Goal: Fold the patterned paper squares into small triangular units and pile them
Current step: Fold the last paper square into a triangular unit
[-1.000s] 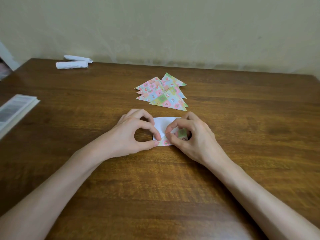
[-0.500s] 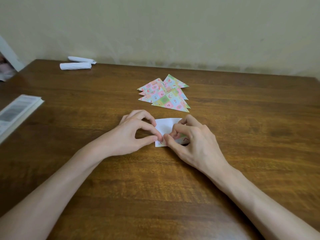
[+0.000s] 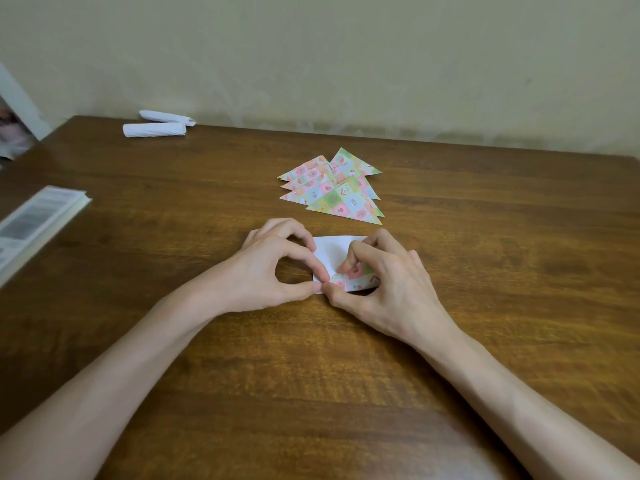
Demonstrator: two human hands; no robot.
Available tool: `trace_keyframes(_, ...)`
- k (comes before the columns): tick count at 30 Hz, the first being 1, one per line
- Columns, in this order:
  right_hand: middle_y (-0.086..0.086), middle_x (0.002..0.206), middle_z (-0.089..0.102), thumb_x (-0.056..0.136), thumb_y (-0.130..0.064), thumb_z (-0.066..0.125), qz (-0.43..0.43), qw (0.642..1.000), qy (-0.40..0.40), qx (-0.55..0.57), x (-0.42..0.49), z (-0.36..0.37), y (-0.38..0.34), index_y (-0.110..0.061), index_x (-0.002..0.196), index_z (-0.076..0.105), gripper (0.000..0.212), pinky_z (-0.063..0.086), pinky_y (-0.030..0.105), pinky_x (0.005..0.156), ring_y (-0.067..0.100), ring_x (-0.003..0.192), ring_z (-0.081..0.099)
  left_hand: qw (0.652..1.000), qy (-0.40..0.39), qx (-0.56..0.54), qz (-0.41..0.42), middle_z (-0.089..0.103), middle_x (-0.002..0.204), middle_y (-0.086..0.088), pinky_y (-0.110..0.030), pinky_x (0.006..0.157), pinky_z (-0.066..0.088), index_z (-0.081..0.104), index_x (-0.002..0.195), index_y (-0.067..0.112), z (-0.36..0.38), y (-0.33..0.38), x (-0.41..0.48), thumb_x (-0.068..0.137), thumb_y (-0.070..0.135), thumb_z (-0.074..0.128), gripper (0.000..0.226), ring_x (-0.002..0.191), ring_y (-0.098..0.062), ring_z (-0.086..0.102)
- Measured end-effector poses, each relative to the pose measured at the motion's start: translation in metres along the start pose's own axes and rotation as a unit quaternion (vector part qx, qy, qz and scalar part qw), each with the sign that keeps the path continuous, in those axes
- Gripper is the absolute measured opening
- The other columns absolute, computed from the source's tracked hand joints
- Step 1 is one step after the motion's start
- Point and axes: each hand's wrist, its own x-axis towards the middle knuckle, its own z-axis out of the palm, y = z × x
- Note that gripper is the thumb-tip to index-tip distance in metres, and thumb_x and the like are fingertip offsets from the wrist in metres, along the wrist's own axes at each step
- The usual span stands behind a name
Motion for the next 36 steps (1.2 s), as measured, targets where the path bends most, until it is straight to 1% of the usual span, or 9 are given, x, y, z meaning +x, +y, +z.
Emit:
trace_keyframes(6, -0.015, 0.095, 0.049, 0.070, -0.073, 0.064, 0.006, 1.000, -0.014, 0.004, 0.001, -0.001, 0.000, -0.035, 0.082, 0.054, 0.040, 0.039, 0.036, 0.084, 0.003, 0.088, 0.052, 1.000, 0.007, 0.008, 0.008, 0.053, 0.118, 0.020, -0.032, 0.116, 0.018, 0.078, 0.092, 0.046, 0.001, -0.001, 0.000, 0.083, 0.040, 0.083, 0.012, 0.138, -0.001, 0.034)
trace_keyframes(10, -0.016, 0.095, 0.048, 0.070, -0.073, 0.064, 0.014, 1.000, -0.006, -0.002, -0.001, 0.001, -0.002, -0.036, 0.083, 0.054, 0.040, 0.034, 0.033, 0.081, 0.003, 0.088, 0.051, 1.000, 0.001, 0.011, -0.001, 0.052, 0.120, 0.021, -0.030, 0.117, 0.015, 0.079, 0.093, 0.046, 0.000, 0.000, 0.000, 0.082, 0.039, 0.083, 0.013, 0.139, 0.000, 0.031)
trace_keyframes(15, -0.017, 0.097, 0.047, 0.068, -0.075, 0.059, 0.025, 1.000, -0.018, -0.001, 0.000, 0.002, -0.003, -0.035, 0.084, 0.054, 0.043, 0.036, 0.034, 0.087, 0.004, 0.094, 0.052, 1.000, -0.009, 0.000, -0.016, 0.052, 0.121, 0.022, -0.031, 0.118, 0.014, 0.077, 0.093, 0.049, 0.000, -0.001, 0.000, 0.086, 0.036, 0.080, 0.015, 0.140, 0.002, 0.029)
trace_keyframes(21, -0.016, 0.099, 0.049, 0.071, -0.073, 0.069, 0.023, 0.999, -0.024, 0.008, 0.001, 0.002, 0.000, -0.035, 0.085, 0.054, 0.043, 0.036, 0.036, 0.087, 0.005, 0.098, 0.052, 1.000, 0.005, 0.005, -0.017, 0.053, 0.121, 0.021, -0.034, 0.121, 0.012, 0.078, 0.092, 0.049, 0.002, -0.003, -0.001, 0.086, 0.040, 0.080, 0.011, 0.141, 0.000, 0.028)
trace_keyframes(25, -0.016, 0.100, 0.049, 0.071, -0.075, 0.067, 0.022, 0.999, -0.026, 0.002, 0.000, 0.001, -0.003, -0.037, 0.086, 0.053, 0.043, 0.036, 0.035, 0.089, 0.006, 0.098, 0.053, 1.000, 0.011, 0.004, -0.021, 0.052, 0.121, 0.023, -0.035, 0.122, 0.012, 0.077, 0.091, 0.050, 0.003, -0.002, 0.000, 0.080, 0.050, 0.075, 0.011, 0.142, 0.000, 0.027)
trace_keyframes(27, -0.016, 0.100, 0.050, 0.072, -0.071, 0.070, 0.028, 0.998, -0.042, 0.022, 0.001, -0.003, -0.002, -0.038, 0.085, 0.054, 0.039, 0.036, 0.035, 0.091, 0.003, 0.099, 0.053, 1.000, 0.008, 0.004, -0.022, 0.052, 0.121, 0.023, -0.037, 0.122, 0.011, 0.077, 0.090, 0.051, 0.002, -0.002, 0.000, 0.083, 0.045, 0.080, 0.010, 0.143, -0.001, 0.027)
trace_keyframes(29, -0.016, 0.100, 0.051, 0.075, -0.060, 0.076, 0.036, 0.997, -0.061, 0.044, 0.004, -0.008, 0.000, -0.038, 0.085, 0.058, 0.031, 0.037, 0.037, 0.095, 0.002, 0.099, 0.053, 1.000, 0.007, 0.006, -0.025, 0.051, 0.122, 0.023, -0.038, 0.123, 0.011, 0.077, 0.090, 0.052, 0.002, -0.001, -0.001, 0.085, 0.040, 0.081, 0.014, 0.143, -0.001, 0.026)
trace_keyframes(33, -0.015, 0.100, 0.049, 0.077, -0.051, 0.079, 0.038, 0.996, -0.074, 0.037, 0.005, -0.011, -0.001, -0.035, 0.089, 0.063, 0.026, 0.037, 0.037, 0.096, 0.003, 0.097, 0.053, 0.999, 0.025, 0.015, -0.015, 0.052, 0.120, 0.024, -0.040, 0.123, 0.014, 0.077, 0.088, 0.049, 0.006, -0.001, 0.000, 0.084, 0.049, 0.079, 0.004, 0.143, -0.003, 0.028)
trace_keyframes(36, -0.015, 0.101, 0.050, 0.078, -0.050, 0.080, 0.034, 0.995, -0.081, 0.039, 0.005, -0.013, -0.002, -0.035, 0.091, 0.063, 0.026, 0.036, 0.034, 0.094, 0.002, 0.096, 0.052, 0.999, 0.034, 0.016, -0.015, 0.052, 0.119, 0.023, -0.042, 0.122, 0.016, 0.078, 0.086, 0.047, 0.008, 0.000, 0.000, 0.083, 0.045, 0.084, 0.007, 0.141, -0.002, 0.029)
